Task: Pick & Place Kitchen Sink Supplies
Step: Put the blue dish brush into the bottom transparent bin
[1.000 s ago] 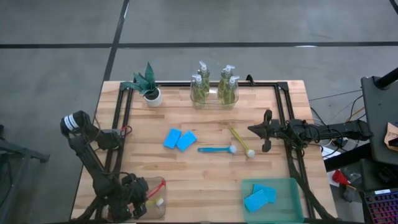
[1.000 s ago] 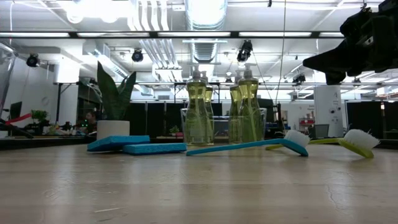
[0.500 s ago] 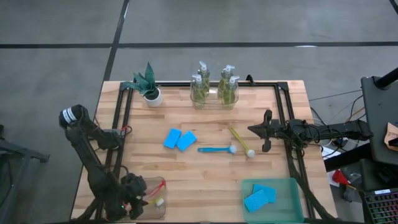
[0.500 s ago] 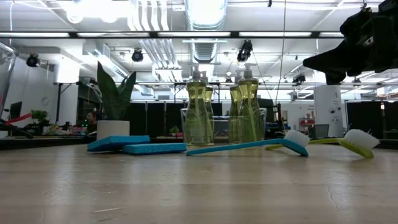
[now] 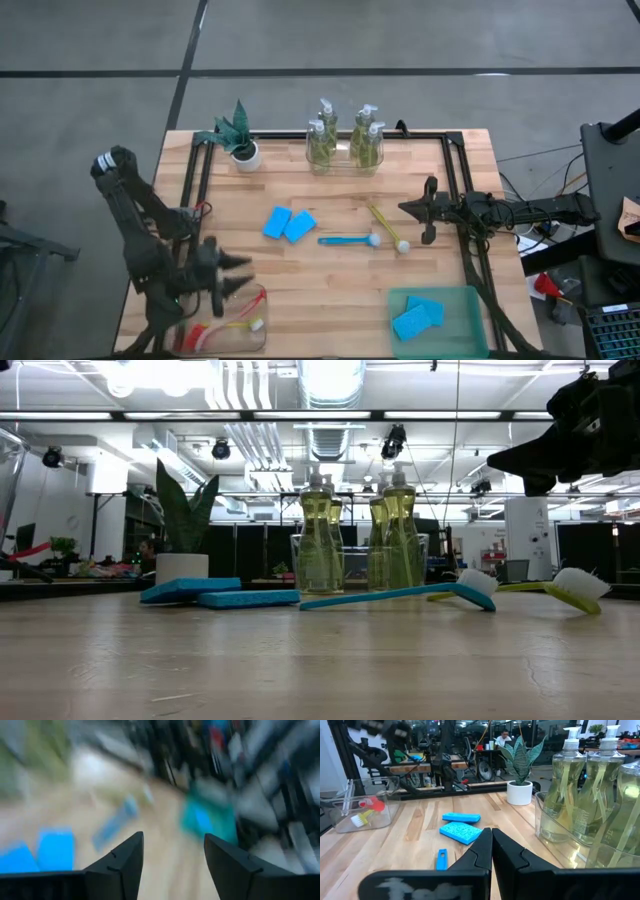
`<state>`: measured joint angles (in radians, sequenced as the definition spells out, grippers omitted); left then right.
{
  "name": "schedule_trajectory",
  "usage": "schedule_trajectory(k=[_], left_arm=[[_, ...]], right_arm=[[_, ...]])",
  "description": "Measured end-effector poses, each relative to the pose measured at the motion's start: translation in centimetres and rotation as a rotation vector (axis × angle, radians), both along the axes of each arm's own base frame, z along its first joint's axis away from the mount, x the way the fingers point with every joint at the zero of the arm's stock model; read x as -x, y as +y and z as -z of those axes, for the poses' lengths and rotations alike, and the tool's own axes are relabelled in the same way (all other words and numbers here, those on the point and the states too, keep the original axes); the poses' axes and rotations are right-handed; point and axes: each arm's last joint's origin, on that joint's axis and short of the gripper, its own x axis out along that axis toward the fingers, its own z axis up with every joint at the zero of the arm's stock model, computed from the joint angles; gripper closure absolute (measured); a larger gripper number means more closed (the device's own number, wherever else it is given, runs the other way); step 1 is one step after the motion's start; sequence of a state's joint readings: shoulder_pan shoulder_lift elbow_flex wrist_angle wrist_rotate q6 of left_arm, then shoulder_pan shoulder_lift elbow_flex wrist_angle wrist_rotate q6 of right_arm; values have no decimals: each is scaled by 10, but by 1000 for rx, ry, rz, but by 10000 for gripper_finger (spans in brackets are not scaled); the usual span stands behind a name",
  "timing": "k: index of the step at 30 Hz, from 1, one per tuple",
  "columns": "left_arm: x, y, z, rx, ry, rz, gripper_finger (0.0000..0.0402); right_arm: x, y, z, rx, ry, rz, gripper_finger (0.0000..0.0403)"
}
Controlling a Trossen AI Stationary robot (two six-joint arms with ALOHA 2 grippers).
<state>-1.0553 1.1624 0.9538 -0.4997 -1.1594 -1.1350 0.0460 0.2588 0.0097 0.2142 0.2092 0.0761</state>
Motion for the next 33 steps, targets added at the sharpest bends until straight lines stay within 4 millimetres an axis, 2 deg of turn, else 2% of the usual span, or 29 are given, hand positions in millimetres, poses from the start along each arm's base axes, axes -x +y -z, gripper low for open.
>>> schedule_trajectory(k=[4, 11, 17, 25, 29, 33], left_arm=[[-6, 5, -5, -100, -165, -234, 204], [-42, 12, 8, -223, -79, -310, 204], [-86, 28, 29, -241, 87, -250, 206], [-140, 66, 48, -251, 251, -91, 208], [-160, 84, 55, -278, 269, -26, 209], [-179, 96, 55, -287, 204, 53, 212]], right_arm=[[0, 0, 0, 0, 0, 0, 394], [0, 0, 0, -1, -1, -1, 394], [0, 0, 0, -1, -1, 0, 394], [0, 0, 0, -1, 0, 0, 394], [0, 0, 0, -1, 0, -1, 394], [0, 0, 0, 0, 0, 0, 394]])
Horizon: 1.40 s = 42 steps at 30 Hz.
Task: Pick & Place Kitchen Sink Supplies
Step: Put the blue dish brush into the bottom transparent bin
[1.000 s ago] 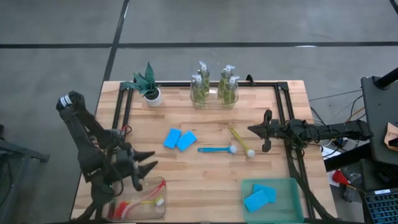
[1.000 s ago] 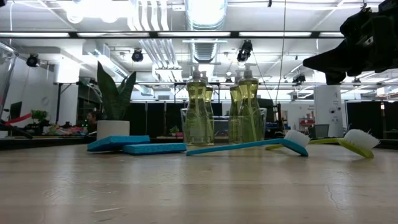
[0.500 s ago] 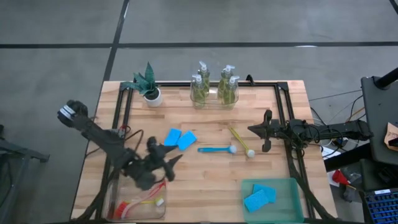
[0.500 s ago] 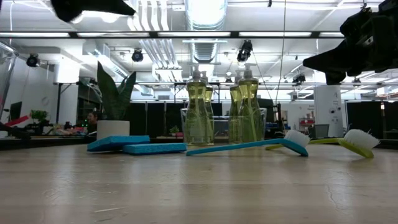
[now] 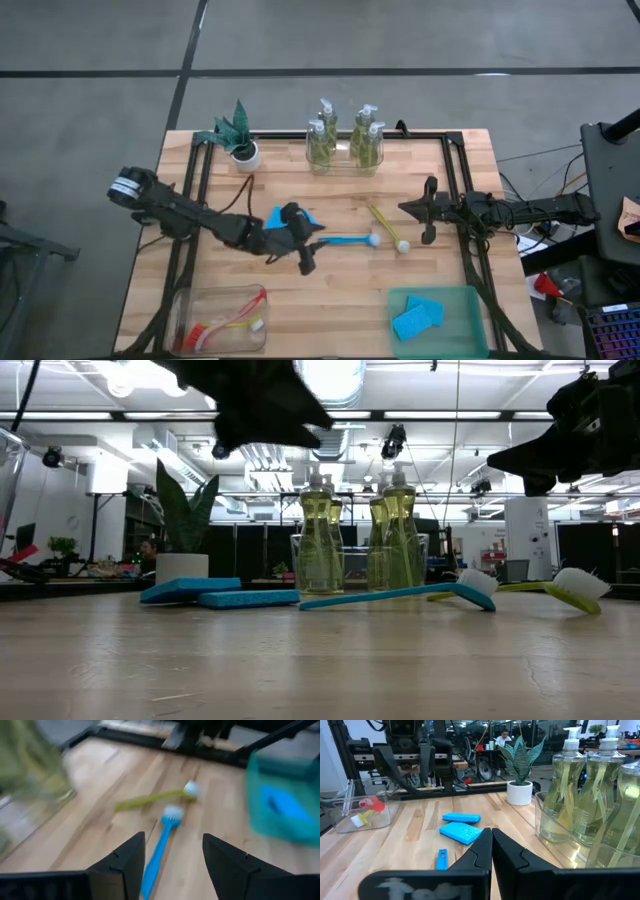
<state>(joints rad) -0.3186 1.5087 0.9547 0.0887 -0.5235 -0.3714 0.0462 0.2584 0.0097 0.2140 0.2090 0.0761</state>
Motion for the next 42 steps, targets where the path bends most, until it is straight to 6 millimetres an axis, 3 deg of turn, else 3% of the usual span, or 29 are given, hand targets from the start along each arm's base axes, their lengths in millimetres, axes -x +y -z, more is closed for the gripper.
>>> schedule_trajectory(k=[7, 14, 19, 22, 27, 30, 35, 42], left_arm=[[-22, 15, 6, -118, -44, 133, 216], [-29, 22, -4, -186, -76, 164, 219], [-39, 28, -35, -278, -184, 175, 220], [-43, 30, -41, -220, -194, 166, 221], [-50, 27, -26, -226, -150, 203, 228], [-59, 28, -7, -231, -94, 200, 233], [-72, 38, 25, -244, 0, 197, 241], [-84, 48, 49, -161, 62, 193, 239]], right_arm=[[0, 0, 0, -1, 1, 0, 394], [0, 0, 0, 0, 1, 0, 394], [0, 0, 0, 0, 1, 0, 394], [0, 0, 0, 0, 1, 0, 394], [0, 0, 0, 0, 1, 0, 394], [0, 0, 0, -1, 0, 0, 394], [0, 0, 0, -1, 0, 0, 394], [0, 0, 0, 0, 0, 0, 394]])
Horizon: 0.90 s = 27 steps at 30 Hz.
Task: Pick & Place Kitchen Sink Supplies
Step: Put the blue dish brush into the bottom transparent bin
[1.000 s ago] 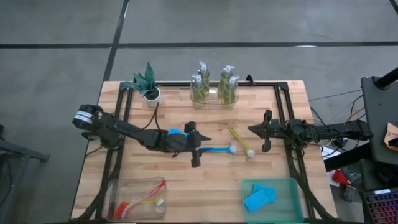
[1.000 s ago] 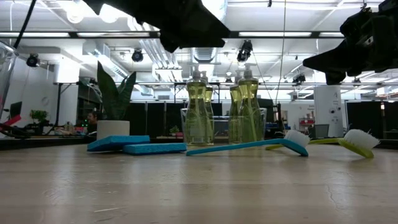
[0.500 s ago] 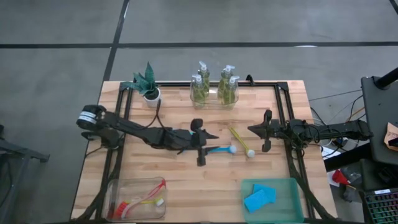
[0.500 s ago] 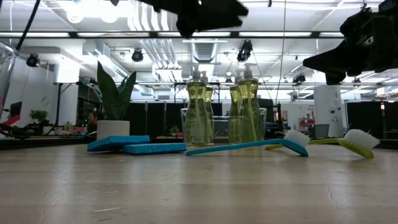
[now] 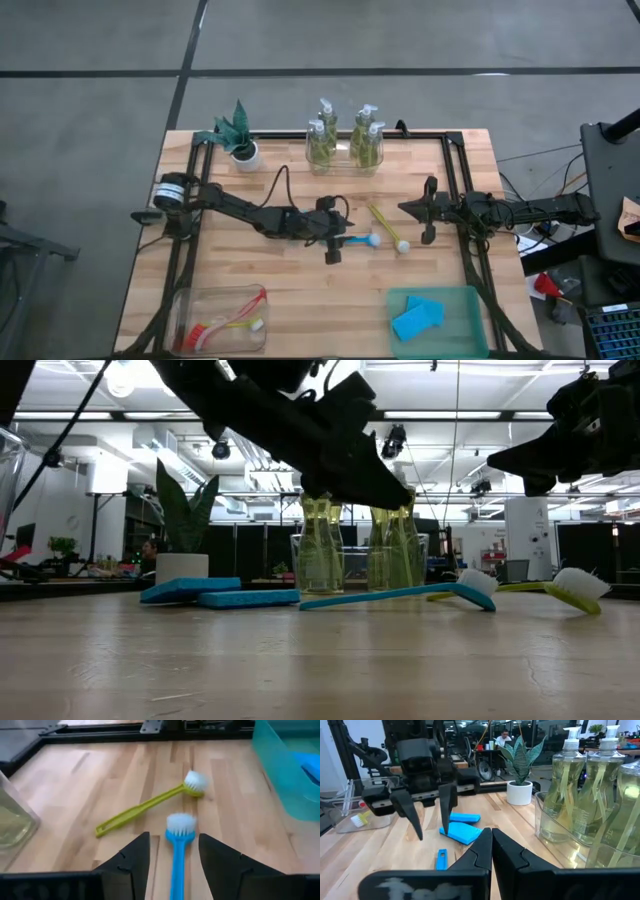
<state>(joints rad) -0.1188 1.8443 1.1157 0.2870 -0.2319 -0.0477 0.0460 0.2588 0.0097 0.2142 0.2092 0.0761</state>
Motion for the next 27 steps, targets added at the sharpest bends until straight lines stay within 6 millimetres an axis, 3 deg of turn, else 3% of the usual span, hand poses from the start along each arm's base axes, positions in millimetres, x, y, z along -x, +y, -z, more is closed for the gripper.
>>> schedule_trajectory(k=[5, 11, 15, 27], left_arm=[[-7, 5, 4, 26, 25, 5, 221], [-10, 8, 25, 27, 94, -4, 206], [-14, 11, 40, 5, 136, -4, 204], [-31, 14, 56, 42, 160, 45, 204]], right_arm=[[0, 0, 0, 0, -1, 0, 394], [0, 0, 0, -2, -1, 1, 394], [0, 0, 0, -1, -1, 1, 394], [0, 0, 0, 0, 0, -1, 394]])
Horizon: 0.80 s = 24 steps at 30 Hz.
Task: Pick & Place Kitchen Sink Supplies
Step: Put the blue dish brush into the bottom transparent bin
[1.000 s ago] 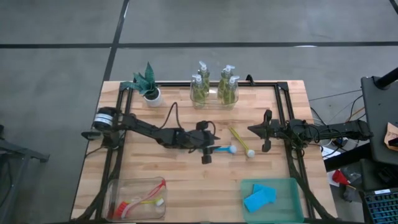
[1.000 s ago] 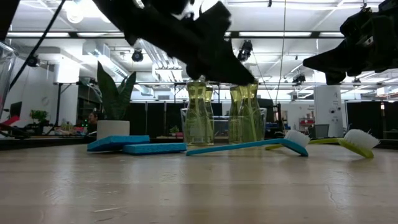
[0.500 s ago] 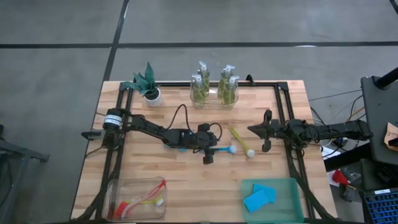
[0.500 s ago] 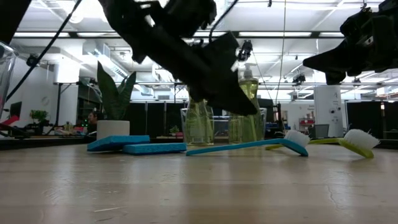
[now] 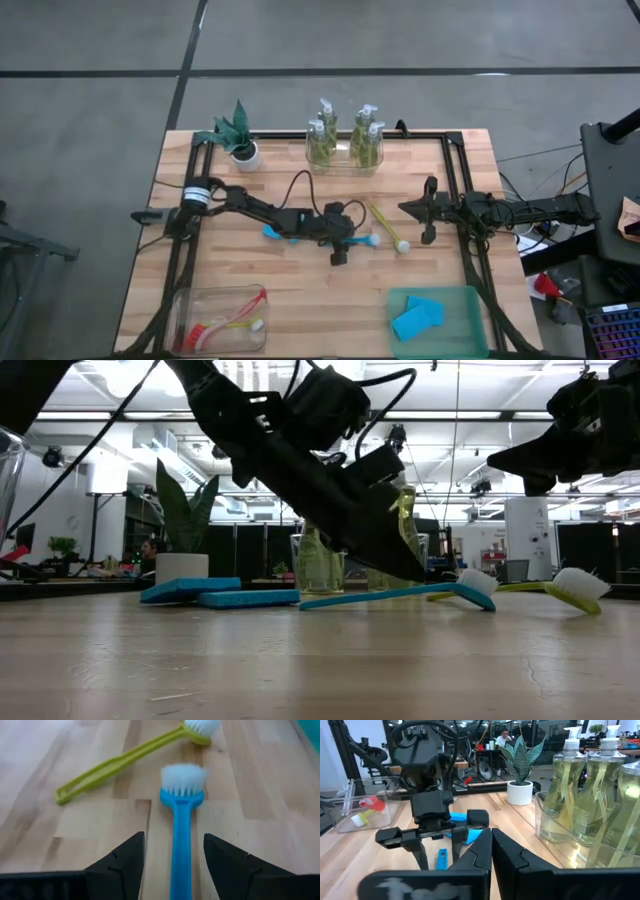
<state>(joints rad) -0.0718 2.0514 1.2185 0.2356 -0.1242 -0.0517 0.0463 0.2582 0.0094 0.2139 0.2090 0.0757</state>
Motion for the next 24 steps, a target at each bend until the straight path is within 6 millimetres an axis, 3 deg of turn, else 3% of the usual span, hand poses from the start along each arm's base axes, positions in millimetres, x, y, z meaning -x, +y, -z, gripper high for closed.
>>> schedule_trajectory(k=[5, 15, 19, 24], left_arm=[[-2, 1, 9, -1, 31, -3, 204], [-2, 3, 7, 8, 43, -15, 210], [-2, 4, 8, 11, 49, -11, 239], [-2, 4, 8, 20, 56, 4, 307]], right_arm=[[0, 0, 0, 0, 0, 1, 394], [0, 0, 0, 0, 0, 0, 394], [0, 0, 0, 0, 0, 0, 394], [0, 0, 0, 0, 1, 1, 394]])
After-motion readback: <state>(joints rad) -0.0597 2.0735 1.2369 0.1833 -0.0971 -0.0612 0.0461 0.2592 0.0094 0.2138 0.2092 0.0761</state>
